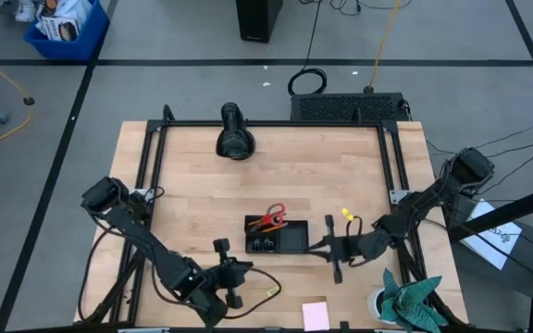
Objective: Pick and place office supplies into organizer
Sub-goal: Put the yellow eraser into the desk organizer
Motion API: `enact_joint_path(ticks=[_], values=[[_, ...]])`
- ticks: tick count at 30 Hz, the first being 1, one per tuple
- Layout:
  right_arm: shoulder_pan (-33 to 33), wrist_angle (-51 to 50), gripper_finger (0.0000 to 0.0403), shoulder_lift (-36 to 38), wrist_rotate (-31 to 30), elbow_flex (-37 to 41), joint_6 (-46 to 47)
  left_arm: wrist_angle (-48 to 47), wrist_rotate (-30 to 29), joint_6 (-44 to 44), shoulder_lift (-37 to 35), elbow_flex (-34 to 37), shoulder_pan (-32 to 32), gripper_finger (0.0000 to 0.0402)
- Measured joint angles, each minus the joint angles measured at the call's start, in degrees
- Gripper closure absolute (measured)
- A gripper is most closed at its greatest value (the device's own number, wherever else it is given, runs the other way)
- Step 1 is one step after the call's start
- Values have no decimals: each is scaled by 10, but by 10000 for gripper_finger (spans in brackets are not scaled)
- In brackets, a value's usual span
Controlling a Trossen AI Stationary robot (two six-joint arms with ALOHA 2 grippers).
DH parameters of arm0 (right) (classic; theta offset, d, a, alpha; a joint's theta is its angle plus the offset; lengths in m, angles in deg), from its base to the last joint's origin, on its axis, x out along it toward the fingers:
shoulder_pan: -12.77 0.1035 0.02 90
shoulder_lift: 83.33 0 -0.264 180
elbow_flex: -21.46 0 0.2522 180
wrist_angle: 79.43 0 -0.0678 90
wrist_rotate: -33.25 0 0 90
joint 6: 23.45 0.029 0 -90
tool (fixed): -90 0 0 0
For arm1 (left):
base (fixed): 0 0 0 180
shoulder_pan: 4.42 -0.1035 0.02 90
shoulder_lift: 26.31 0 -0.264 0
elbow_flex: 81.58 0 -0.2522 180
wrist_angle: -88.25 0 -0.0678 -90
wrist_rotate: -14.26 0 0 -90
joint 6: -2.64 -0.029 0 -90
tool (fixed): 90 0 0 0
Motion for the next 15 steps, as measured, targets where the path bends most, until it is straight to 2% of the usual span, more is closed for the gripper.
enact_joint_path(ticks=[3, 7, 15], values=[[0, 1, 403, 33, 0, 34, 1, 69, 25, -18, 0, 21, -2, 376], [-1, 45, 403, 74, 1, 82, -13, 138, 85, -6, 0, 32, -8, 376], [-22, 172, 403, 130, 2, 178, -20, 156, 162, 76, 26, 21, -18, 376]])
